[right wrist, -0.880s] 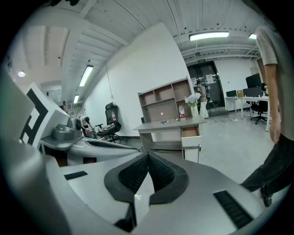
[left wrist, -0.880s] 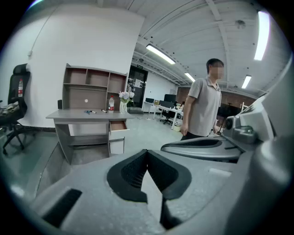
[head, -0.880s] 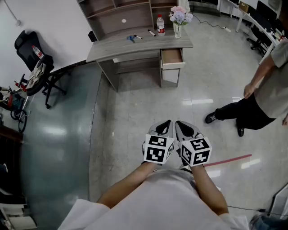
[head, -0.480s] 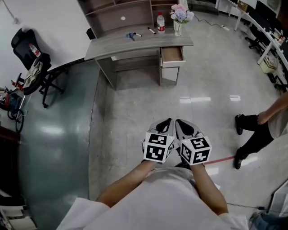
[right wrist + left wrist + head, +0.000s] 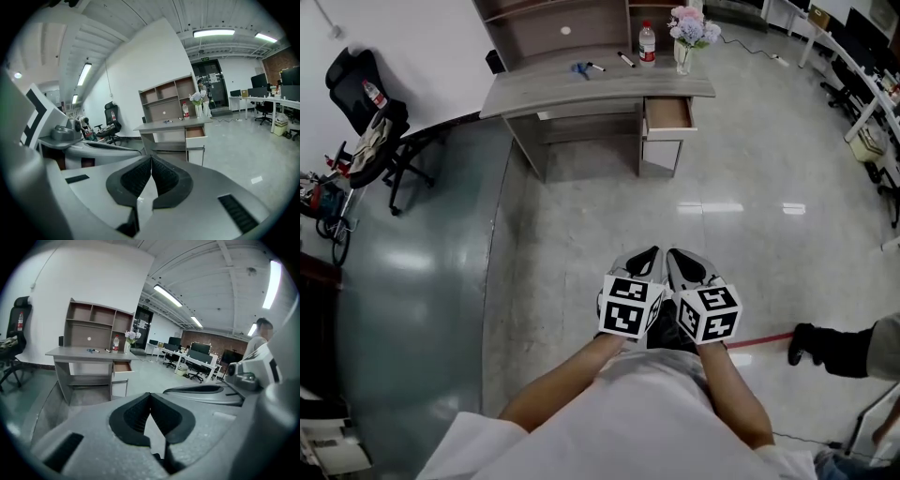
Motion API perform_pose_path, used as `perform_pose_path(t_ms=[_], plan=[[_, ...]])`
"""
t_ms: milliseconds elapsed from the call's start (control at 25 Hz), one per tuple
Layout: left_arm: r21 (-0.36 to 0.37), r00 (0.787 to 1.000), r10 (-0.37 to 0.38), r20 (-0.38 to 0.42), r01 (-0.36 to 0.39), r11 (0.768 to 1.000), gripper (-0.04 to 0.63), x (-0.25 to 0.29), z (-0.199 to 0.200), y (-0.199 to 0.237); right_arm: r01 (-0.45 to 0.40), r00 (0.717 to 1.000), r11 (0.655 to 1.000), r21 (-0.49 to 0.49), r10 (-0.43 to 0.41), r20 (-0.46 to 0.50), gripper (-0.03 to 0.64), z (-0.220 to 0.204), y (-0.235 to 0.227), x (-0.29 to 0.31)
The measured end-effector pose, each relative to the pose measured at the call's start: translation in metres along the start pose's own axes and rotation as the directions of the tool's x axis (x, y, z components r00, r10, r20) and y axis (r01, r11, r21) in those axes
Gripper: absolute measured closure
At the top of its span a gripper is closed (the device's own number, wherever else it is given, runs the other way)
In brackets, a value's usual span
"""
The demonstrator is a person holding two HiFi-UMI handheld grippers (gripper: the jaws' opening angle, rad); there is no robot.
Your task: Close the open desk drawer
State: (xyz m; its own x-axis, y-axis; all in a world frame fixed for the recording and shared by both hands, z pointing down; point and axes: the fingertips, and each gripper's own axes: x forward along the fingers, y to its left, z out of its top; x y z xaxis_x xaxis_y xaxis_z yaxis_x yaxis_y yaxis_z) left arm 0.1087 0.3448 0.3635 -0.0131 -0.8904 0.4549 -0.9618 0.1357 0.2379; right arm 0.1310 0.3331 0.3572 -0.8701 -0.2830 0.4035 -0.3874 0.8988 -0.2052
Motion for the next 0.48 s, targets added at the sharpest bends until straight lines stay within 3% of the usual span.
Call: perform_pose_path(t_ms=[480], plan=[[-0.019, 0.998, 0.037, -0.059, -0.038, 0.999, 0.592, 0.115, 0.041, 0.044, -0.037, 0.999, 0.999, 0.039, 0.039, -0.032, 0.614, 0.034, -0.091, 0.093]])
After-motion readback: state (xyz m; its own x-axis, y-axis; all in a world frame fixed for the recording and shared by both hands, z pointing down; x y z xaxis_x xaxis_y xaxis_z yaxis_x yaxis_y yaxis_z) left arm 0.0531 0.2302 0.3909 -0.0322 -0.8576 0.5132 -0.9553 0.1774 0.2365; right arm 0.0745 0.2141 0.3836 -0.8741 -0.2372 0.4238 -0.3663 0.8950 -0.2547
